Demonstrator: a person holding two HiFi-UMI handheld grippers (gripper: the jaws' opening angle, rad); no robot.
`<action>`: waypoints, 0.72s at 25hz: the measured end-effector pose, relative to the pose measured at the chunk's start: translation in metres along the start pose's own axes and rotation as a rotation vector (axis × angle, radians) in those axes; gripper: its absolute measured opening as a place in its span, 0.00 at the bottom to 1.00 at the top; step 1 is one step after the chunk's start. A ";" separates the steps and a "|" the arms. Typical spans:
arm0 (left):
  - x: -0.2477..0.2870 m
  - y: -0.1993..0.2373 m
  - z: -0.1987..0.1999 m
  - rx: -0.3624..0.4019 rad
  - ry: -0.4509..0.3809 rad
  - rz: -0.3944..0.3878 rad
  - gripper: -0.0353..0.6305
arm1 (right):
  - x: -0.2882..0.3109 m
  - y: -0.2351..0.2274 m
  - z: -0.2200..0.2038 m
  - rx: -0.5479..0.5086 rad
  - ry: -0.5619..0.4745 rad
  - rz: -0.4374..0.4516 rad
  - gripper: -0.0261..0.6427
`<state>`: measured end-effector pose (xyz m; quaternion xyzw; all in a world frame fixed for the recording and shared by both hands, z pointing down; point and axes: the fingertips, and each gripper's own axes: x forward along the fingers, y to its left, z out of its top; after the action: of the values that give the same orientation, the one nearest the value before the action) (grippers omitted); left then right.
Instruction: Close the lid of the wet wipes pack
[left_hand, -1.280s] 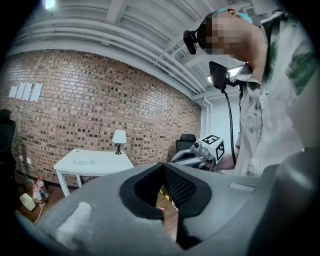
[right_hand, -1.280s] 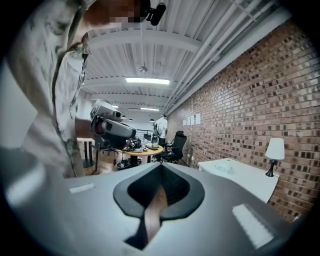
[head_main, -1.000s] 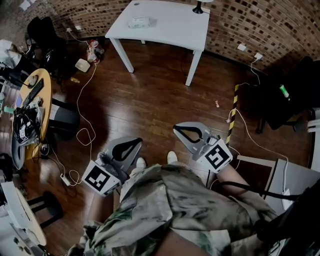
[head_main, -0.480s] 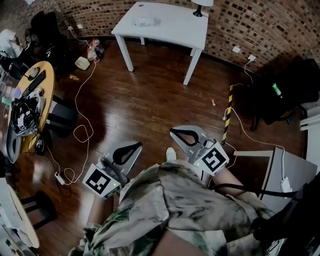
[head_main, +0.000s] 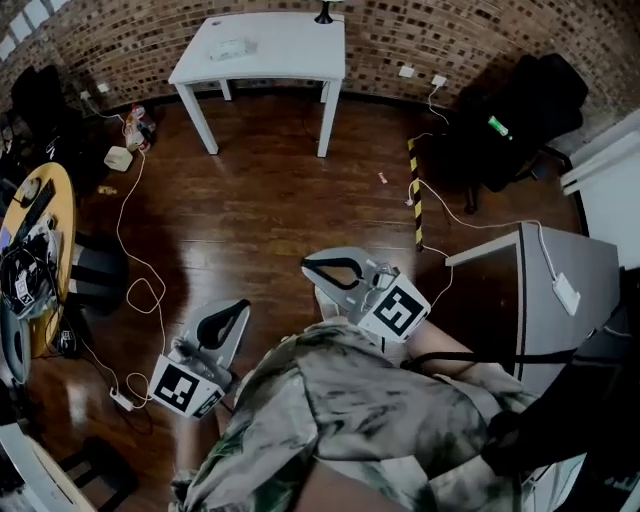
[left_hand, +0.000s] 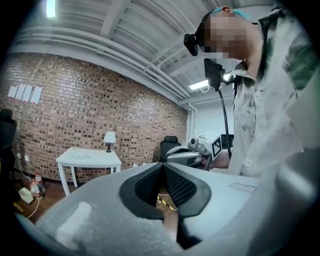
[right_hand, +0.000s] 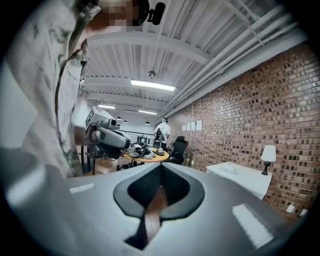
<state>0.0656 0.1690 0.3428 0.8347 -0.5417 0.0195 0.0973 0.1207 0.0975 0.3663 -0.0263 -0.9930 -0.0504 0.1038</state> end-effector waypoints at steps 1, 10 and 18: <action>-0.004 -0.005 -0.001 0.003 0.002 -0.004 0.06 | -0.002 0.007 0.001 -0.002 -0.001 -0.002 0.04; -0.013 -0.046 -0.006 0.023 0.004 -0.082 0.06 | -0.030 0.050 0.005 -0.022 -0.003 -0.029 0.04; -0.018 -0.057 -0.012 0.026 0.001 -0.100 0.05 | -0.037 0.068 0.013 -0.045 -0.017 -0.027 0.04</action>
<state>0.1114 0.2096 0.3437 0.8620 -0.4988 0.0219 0.0877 0.1590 0.1644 0.3526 -0.0158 -0.9927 -0.0738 0.0941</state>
